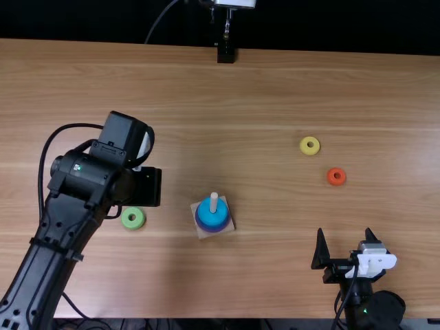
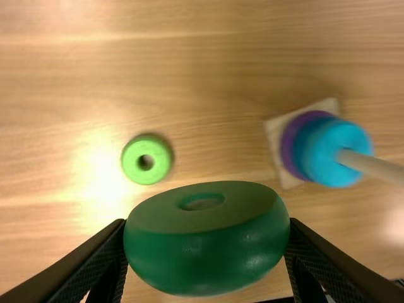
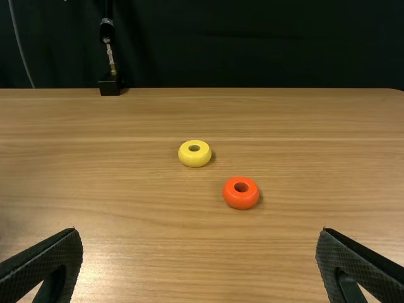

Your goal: Build the Hanoi tower: stack the rings onto the peg from bottom to top in this color order: purple, dark blue, light blue, dark green, light green, yellow, orange.

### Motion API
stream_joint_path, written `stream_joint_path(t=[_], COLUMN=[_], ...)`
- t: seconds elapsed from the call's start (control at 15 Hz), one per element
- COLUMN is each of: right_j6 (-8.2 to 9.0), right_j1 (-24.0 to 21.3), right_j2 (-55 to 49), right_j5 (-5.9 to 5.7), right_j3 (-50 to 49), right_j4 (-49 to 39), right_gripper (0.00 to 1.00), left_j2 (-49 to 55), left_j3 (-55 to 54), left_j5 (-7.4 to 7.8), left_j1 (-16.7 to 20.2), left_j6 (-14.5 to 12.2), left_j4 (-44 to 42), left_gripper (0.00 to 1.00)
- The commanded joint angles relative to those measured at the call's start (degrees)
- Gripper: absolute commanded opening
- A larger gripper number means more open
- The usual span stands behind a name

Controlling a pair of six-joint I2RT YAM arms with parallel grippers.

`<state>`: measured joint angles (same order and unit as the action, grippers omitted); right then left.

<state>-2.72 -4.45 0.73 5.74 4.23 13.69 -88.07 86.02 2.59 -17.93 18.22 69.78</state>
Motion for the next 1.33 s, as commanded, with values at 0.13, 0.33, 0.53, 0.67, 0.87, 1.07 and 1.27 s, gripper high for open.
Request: stream_joint_path(t=[0.13,0.33,0.53,0.67,0.87,1.07,1.27], right_j6=[-0.13,-0.13,-0.13,-0.13,-0.13,-0.13,-0.13], right_j1=[-0.6,-0.6,-0.6,-0.6,-0.6,-0.6,-0.6], right_j2=[-0.7,-0.7,-0.7,-0.7,-0.7,-0.7,-0.7], right_j5=[0.49,0.49,0.49,0.49,0.49,0.49,0.49], right_j3=[-3.4,-3.4,-3.4,-3.3,-3.4,-3.4,-3.4], right_j4=[4.8,4.8,4.8,4.8,4.8,4.8,4.8], right_gripper=[1.0,1.0,1.0,1.0,1.0,1.0,1.0], left_j2=[-8.0,-16.3,-21.7,-24.4,-26.9,-28.1,-28.9], left_j3=[-4.6,-5.2,-4.9,-4.8,-4.8,-4.6,-2.9], left_j5=[1.42,4.37,6.16,6.8,8.7,10.07,10.49], left_j1=[2.3,2.9,3.7,4.4,5.4,6.2,6.2], left_j6=[-0.6,-2.4,-2.4,-2.5,-2.4,-2.5,-2.6], left_j4=[-7.7,-14.0,-14.5,-15.5,-18.0,-18.2,-18.1], left_gripper=[0.0,0.0,0.0,0.0,0.0,0.0,0.52])
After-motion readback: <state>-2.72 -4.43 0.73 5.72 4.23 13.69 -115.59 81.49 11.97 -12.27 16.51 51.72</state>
